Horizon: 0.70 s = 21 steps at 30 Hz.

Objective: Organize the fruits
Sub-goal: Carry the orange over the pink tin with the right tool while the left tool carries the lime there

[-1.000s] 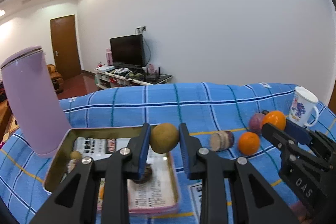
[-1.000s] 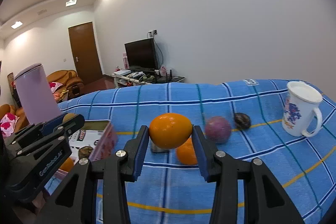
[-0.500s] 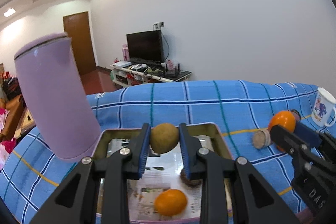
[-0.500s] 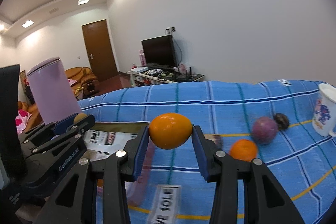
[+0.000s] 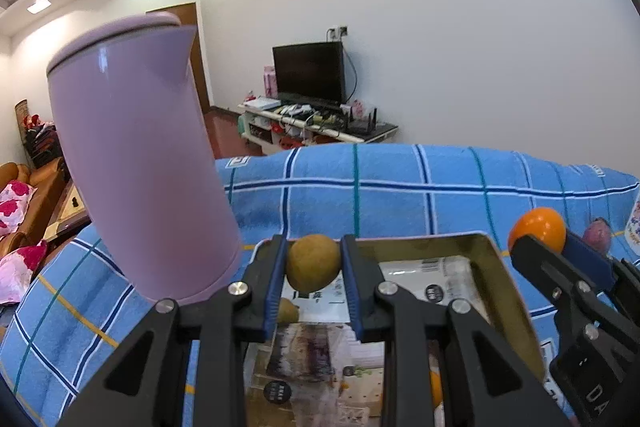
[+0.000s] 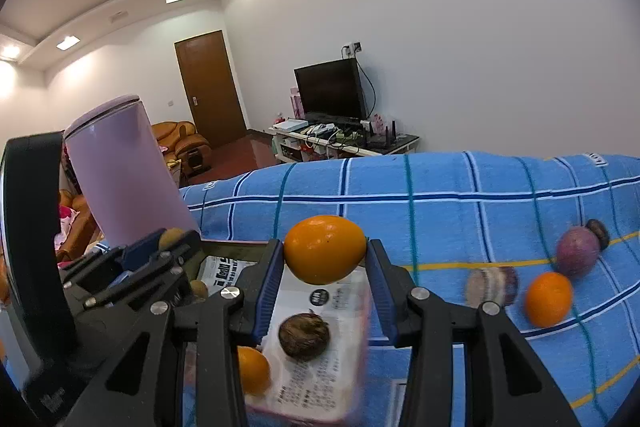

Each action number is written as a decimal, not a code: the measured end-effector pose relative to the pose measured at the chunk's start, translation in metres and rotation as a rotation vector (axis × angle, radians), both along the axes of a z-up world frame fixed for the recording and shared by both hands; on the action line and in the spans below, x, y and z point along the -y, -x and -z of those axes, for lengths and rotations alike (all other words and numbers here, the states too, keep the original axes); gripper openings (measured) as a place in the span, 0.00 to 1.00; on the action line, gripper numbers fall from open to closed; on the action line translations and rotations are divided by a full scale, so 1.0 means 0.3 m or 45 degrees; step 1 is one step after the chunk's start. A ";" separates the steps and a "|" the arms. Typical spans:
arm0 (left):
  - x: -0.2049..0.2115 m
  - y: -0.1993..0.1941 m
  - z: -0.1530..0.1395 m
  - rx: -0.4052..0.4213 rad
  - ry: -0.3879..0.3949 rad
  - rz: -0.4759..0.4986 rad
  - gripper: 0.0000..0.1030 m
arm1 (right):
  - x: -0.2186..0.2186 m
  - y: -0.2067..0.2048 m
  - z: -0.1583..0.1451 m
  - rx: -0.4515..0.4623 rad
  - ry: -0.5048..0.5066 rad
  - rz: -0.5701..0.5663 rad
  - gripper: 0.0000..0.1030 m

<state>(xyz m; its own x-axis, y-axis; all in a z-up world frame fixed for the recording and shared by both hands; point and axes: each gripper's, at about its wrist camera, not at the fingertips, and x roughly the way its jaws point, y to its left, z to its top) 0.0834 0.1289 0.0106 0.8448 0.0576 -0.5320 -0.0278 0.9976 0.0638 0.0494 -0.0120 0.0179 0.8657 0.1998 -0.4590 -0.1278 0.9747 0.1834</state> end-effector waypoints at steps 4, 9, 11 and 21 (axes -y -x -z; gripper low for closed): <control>-0.004 -0.021 0.018 -0.032 -0.021 -0.016 0.28 | -0.014 -0.044 0.017 -0.030 -0.038 0.023 0.43; -0.009 -0.034 0.032 -0.064 -0.048 -0.033 0.28 | -0.038 -0.097 0.058 -0.093 -0.058 0.025 0.43; -0.007 -0.046 0.042 -0.086 -0.051 -0.040 0.28 | -0.046 -0.112 0.070 -0.112 -0.043 0.013 0.43; 0.005 -0.072 0.080 -0.143 -0.077 -0.037 0.28 | -0.059 -0.161 0.114 -0.183 0.018 -0.031 0.43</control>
